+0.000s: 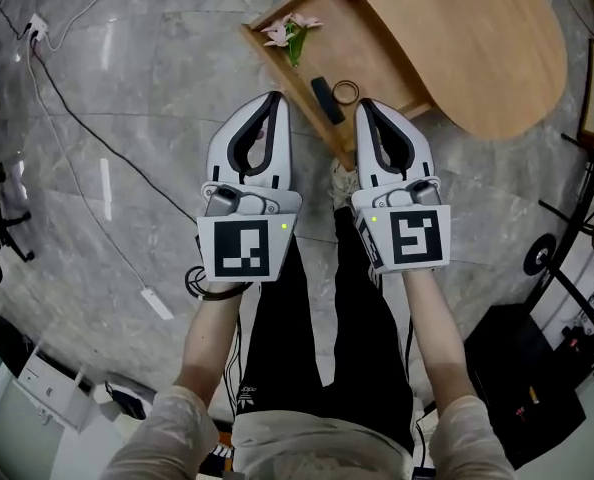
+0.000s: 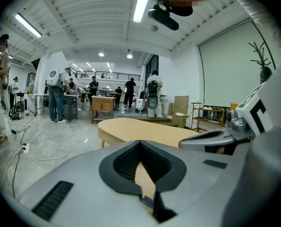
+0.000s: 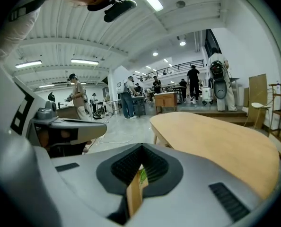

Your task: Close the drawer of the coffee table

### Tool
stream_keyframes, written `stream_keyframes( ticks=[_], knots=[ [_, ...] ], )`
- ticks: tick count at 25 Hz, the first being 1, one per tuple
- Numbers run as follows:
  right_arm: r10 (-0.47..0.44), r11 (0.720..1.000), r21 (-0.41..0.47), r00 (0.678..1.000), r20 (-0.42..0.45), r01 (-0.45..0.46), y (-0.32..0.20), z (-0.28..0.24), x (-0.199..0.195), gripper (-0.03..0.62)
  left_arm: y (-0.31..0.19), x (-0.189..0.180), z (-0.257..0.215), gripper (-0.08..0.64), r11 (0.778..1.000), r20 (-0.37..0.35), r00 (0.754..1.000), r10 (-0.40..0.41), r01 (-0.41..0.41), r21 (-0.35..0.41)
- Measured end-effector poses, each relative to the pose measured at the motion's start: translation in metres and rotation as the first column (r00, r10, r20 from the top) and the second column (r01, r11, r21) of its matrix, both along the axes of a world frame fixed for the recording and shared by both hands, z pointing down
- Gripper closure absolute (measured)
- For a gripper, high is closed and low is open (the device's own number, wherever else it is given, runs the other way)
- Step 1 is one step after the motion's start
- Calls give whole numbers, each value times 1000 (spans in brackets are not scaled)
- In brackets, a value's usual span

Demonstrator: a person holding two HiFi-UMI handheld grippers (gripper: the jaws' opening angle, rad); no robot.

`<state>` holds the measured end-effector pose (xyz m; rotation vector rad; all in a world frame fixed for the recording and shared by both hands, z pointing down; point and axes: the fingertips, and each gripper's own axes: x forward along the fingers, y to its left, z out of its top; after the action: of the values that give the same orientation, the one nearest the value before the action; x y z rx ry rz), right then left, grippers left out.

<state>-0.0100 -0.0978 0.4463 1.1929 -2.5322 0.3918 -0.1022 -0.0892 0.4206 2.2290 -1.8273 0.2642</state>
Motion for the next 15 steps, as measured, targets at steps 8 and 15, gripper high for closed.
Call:
stream_keyframes(
  ticks=[8,15],
  knots=[
    [-44,999,-27,999,-12,43,2,22,-5,586,7,6,17,552,1000,13,1000,20,-20,-17],
    [-70,997,-40,997,-27,69,-1,23,-7,587,-5,30,31,551,959,111,953,281,-274,-72]
  ],
)
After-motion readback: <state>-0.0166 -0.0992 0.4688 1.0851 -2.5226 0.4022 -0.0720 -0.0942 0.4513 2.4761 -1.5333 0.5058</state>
